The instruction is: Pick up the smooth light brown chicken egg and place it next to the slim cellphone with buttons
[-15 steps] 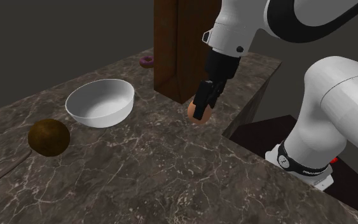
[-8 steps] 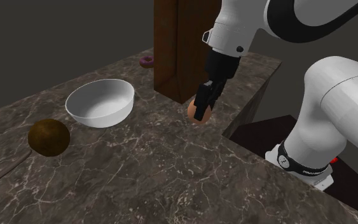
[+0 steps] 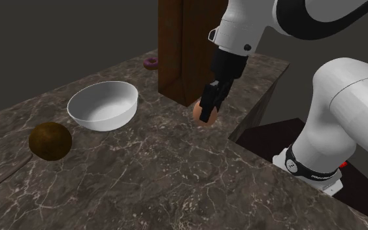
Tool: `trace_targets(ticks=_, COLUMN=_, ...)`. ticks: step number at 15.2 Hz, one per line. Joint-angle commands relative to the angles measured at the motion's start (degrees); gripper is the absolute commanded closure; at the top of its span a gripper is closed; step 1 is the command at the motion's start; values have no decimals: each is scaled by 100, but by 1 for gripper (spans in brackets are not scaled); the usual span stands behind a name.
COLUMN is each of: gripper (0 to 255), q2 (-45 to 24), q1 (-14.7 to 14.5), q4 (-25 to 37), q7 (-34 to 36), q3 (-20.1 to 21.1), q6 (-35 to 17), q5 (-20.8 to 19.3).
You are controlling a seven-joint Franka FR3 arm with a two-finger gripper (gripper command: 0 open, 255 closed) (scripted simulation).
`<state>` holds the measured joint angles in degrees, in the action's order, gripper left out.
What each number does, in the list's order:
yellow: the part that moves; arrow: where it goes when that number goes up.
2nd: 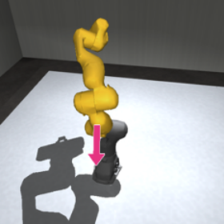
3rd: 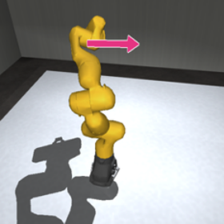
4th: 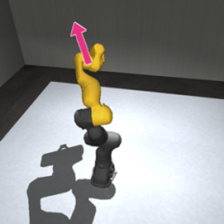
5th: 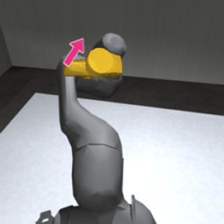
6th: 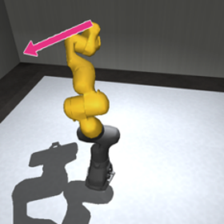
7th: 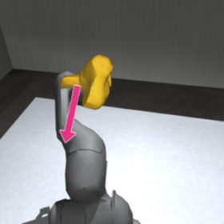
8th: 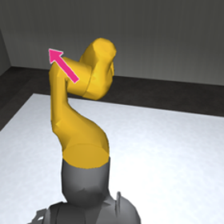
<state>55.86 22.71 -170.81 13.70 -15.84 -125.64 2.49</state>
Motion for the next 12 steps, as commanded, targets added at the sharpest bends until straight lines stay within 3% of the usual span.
trace_targets(ticks=1, gripper=255, q2=61, q1=-1, q4=113, q7=37, q3=30, q6=172, q5=7)
trace_targets(ticks=12, gripper=255, q2=269, q1=-50, q4=862, q7=247, q3=198, q6=1104, q5=69)
